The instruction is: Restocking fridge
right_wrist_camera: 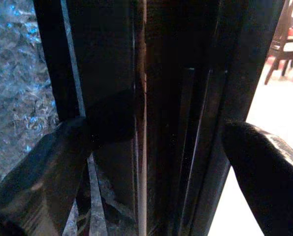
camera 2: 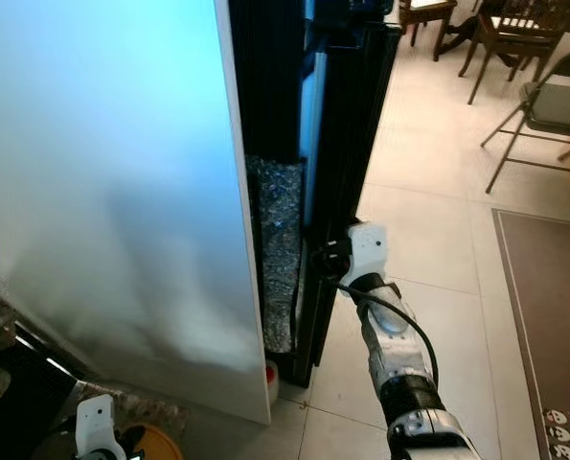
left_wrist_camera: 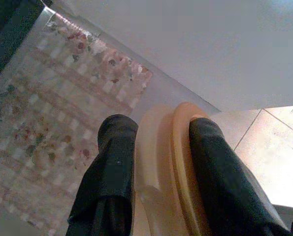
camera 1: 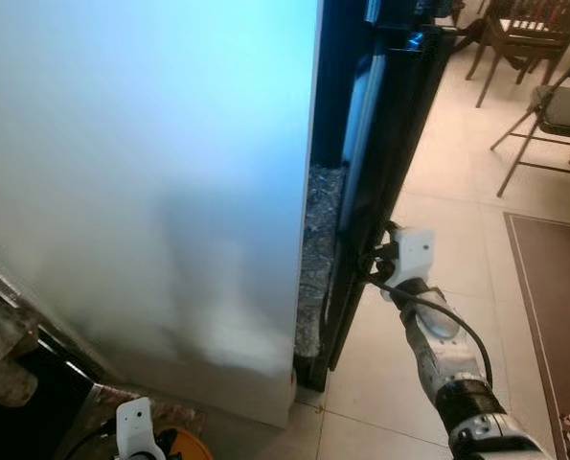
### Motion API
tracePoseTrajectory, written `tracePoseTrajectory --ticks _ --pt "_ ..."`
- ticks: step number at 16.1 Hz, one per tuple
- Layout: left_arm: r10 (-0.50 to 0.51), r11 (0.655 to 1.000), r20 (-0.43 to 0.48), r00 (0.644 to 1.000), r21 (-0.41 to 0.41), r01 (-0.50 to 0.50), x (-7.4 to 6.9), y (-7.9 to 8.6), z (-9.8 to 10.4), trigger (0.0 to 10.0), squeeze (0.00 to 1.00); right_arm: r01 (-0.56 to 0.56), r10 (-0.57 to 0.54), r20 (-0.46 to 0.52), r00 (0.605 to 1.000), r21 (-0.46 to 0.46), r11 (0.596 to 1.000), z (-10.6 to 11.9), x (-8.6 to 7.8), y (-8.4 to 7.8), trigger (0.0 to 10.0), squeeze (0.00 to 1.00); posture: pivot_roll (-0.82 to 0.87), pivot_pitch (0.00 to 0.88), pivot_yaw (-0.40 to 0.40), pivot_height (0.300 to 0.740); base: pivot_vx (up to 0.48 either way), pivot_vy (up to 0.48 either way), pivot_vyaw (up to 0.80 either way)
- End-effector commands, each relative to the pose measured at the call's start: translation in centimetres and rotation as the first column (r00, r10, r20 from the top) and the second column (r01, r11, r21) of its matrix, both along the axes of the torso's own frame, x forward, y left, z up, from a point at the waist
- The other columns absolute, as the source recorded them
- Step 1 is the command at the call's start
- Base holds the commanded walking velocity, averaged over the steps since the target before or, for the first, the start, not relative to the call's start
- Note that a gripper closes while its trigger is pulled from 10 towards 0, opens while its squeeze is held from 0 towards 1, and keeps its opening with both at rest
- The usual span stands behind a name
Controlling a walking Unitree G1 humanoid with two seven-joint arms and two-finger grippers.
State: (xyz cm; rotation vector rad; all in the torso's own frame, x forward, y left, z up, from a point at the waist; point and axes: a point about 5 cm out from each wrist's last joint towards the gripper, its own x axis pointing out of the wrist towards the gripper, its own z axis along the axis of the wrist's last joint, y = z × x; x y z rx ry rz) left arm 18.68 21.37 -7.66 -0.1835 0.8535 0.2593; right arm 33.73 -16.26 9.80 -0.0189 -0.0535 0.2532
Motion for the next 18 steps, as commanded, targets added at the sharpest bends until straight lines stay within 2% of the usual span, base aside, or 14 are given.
tracePoseTrajectory --ticks 1,5,9,10,11,13,14,15,18 --pt "-0.016 1.000 -0.085 0.996 -0.021 0.014 -2.1 -0.5 -1.2 10.0 0.00 0.115 -0.115 -0.017 0.993 0.008 0.993 -0.7 -0.6 -2.0 10.0 0.00 -0.07 0.056 0.019 0.740 0.000 0.000 0.00" --pt "-0.024 0.999 -0.086 0.996 -0.026 0.022 -2.0 -0.7 -1.2 10.0 0.00 0.228 -0.228 -0.052 0.972 -0.009 0.974 -2.4 -2.4 -4.1 10.0 0.00 -0.08 0.055 0.019 0.740 0.000 0.000 0.00" --pt "-0.028 0.999 -0.086 0.996 -0.031 0.025 -2.0 -0.9 -1.2 10.0 0.00 0.353 -0.355 -0.052 0.934 -0.039 0.935 -2.9 -3.6 -6.4 10.0 0.00 -0.08 0.055 0.015 0.740 0.000 0.000 0.00" --pt "-0.028 0.999 -0.087 0.996 -0.033 0.025 -2.0 -1.0 -1.2 10.0 0.00 0.429 -0.432 -0.049 0.900 -0.064 0.901 -3.1 -4.2 -7.7 10.0 0.00 -0.08 0.056 0.014 0.740 0.000 0.000 0.00" --pt "-0.028 0.999 -0.087 0.996 -0.033 0.025 -2.0 -1.0 -1.2 10.0 0.00 0.461 -0.464 -0.047 0.884 -0.070 0.885 -3.2 -4.5 -8.3 10.0 0.00 -0.08 0.057 0.014 0.740 0.000 0.000 0.00" --pt "-0.029 0.999 -0.089 0.996 -0.036 0.026 -2.1 -1.1 -1.3 10.0 0.00 0.565 -0.571 -0.036 0.820 -0.111 0.818 -3.4 -5.5 -10.4 10.0 0.00 -0.08 0.058 0.013 0.740 0.000 0.000 0.00" --pt "-0.029 0.999 -0.089 0.996 -0.036 0.026 -2.1 -1.1 -1.3 10.0 0.00 0.584 -0.591 -0.032 0.806 -0.120 0.803 -3.4 -5.7 -10.9 10.0 0.00 -0.08 0.058 0.013 0.740 0.000 0.000 0.00" --pt "-0.031 0.999 -0.091 0.995 -0.039 0.028 -2.1 -1.1 -1.3 10.0 0.00 0.639 -0.650 -0.057 0.758 -0.139 0.757 -3.9 -6.5 -12.4 10.0 0.00 -0.09 0.059 0.012 0.740 0.000 0.000 0.00" --pt "-0.035 0.998 -0.093 0.995 -0.047 0.030 -2.2 -1.3 -1.3 10.0 0.00 0.641 -0.665 -0.123 0.736 -0.187 0.744 -5.5 -7.2 -12.6 10.0 0.00 -0.09 0.060 0.010 0.740 0.000 0.000 0.00"
